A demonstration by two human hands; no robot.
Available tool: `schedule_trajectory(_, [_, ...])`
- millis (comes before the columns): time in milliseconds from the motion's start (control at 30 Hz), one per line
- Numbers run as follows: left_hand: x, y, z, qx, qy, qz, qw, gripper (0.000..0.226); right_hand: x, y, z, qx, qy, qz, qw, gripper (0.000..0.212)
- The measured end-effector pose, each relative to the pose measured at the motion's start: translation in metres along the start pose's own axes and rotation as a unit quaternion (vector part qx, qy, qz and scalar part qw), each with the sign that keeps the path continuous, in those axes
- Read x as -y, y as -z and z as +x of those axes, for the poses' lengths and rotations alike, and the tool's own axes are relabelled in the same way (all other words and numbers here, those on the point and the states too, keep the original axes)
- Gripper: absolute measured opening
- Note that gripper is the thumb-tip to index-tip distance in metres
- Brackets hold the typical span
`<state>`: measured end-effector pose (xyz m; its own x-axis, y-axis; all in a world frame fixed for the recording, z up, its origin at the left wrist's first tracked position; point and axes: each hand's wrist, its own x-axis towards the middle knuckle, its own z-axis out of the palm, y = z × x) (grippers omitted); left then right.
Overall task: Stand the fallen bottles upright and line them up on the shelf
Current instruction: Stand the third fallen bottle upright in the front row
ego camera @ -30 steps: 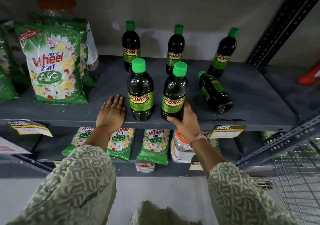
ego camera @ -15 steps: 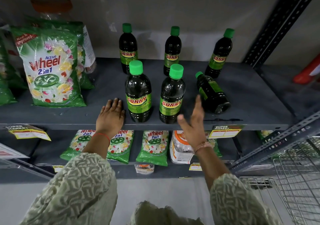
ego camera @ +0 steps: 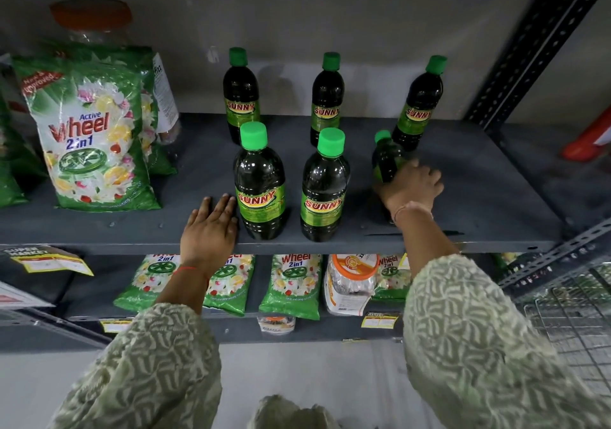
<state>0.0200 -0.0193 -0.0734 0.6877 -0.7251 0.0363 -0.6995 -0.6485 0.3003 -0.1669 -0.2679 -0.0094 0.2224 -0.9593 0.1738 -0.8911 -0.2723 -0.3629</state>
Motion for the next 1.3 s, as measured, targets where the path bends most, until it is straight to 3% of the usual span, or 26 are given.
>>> schedule_trajectory(133, [0.000, -0.001, 0.000, 0.006, 0.005, 0.009, 1.000, 0.048, 0.001, -0.015, -0.022, -0.130, 0.015, 0.257, 0.957, 0.093])
schedule_trajectory(233, [0.000, 0.000, 0.000, 0.009, 0.005, 0.012, 1.000, 0.048, -0.007, -0.027, -0.035, -0.150, 0.050, 0.340, 0.927, 0.099])
schedule_trajectory(400, [0.000, -0.001, 0.001, 0.008, 0.003, 0.010, 1.000, 0.048, -0.020, -0.027, -0.040, -0.071, 0.050, 0.381, 0.920, 0.090])
schedule_trajectory(533, [0.001, 0.000, 0.000, 0.010, 0.000, 0.010, 1.000, 0.048, -0.017, -0.026, -0.042, -0.048, 0.011, 0.384, 0.922, 0.105])
schedule_trajectory(700, [0.001, 0.000, 0.000, 0.013, 0.001, 0.016, 1.000, 0.048, -0.022, -0.021, -0.038, 0.009, 0.005, 0.434, 0.901, 0.089])
schedule_trajectory(767, [0.000, -0.001, 0.000, 0.012, 0.001, 0.018, 1.000, 0.048, -0.024, -0.022, -0.034, 0.040, 0.007, 0.451, 0.891, 0.099])
schedule_trajectory(833, [0.000, -0.001, 0.000, 0.011, 0.001, 0.020, 1.000, 0.048, -0.024, -0.024, -0.031, 0.030, 0.008, 0.415, 0.909, 0.113])
schedule_trajectory(967, [0.000, -0.001, 0.000, 0.010, 0.000, 0.020, 1.000, 0.048, -0.027, -0.022, -0.027, 0.049, 0.011, 0.434, 0.899, 0.086])
schedule_trajectory(1100, [0.000, -0.001, 0.000, 0.008, 0.000, 0.017, 1.000, 0.048, -0.040, -0.018, -0.015, 0.144, 0.018, 0.439, 0.887, 0.069])
schedule_trajectory(1200, [0.000, -0.001, 0.000, 0.010, 0.000, 0.018, 1.000, 0.048, -0.042, -0.015, -0.008, 0.195, 0.037, 0.400, 0.895, 0.082])
schedule_trajectory(1300, [0.000, 0.000, 0.000, 0.007, -0.001, 0.017, 1.000, 0.048, -0.037, -0.018, -0.006, 0.152, 0.038, 0.388, 0.908, 0.096])
